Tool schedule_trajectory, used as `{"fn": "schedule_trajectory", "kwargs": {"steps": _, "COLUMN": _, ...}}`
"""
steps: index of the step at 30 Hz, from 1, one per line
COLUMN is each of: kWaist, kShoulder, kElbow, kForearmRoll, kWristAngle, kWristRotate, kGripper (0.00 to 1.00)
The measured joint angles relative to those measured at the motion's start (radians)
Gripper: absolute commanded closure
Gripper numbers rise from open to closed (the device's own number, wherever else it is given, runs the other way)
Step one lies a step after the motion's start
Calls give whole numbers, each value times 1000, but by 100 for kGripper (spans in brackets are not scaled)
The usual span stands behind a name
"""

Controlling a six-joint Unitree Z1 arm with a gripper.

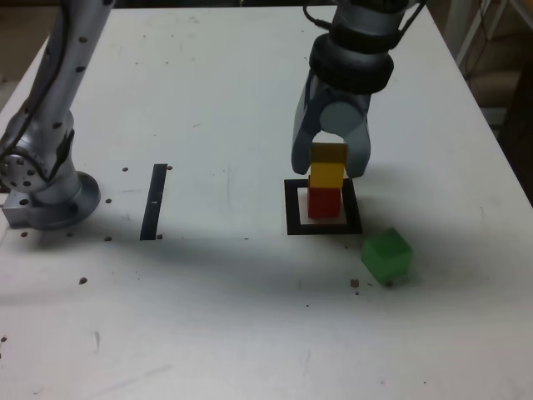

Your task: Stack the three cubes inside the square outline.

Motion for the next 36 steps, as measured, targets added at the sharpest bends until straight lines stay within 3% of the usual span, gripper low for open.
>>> {"fn": "schedule_trajectory", "kwargs": {"steps": 6, "kWaist": 2, "kShoulder": 17, "kElbow": -1, "kForearmRoll": -4, "kWristAngle": 3, "kWristRotate": 0, "kGripper": 66}}
{"fn": "schedule_trajectory", "kwargs": {"steps": 8, "kWaist": 4, "kShoulder": 18, "kElbow": 2, "kForearmRoll": -7, "kWristAngle": 3, "kWristRotate": 3, "kGripper": 51}}
{"fn": "schedule_trajectory", "kwargs": {"steps": 12, "kWaist": 7, "kShoulder": 21, "kElbow": 11, "kForearmRoll": -12, "kWristAngle": 2, "kWristRotate": 11, "kGripper": 12}}
{"fn": "schedule_trajectory", "kwargs": {"steps": 14, "kWaist": 8, "kShoulder": 21, "kElbow": 16, "kForearmRoll": -14, "kWristAngle": 2, "kWristRotate": 15, "kGripper": 1}}
{"fn": "schedule_trajectory", "kwargs": {"steps": 25, "kWaist": 9, "kShoulder": 12, "kElbow": 34, "kForearmRoll": -19, "kWristAngle": 7, "kWristRotate": 17, "kGripper": 1}}
{"fn": "schedule_trajectory", "kwargs": {"steps": 36, "kWaist": 6, "kShoulder": -102, "kElbow": 78, "kForearmRoll": -15, "kWristAngle": 83, "kWristRotate": -16, "kGripper": 1}}
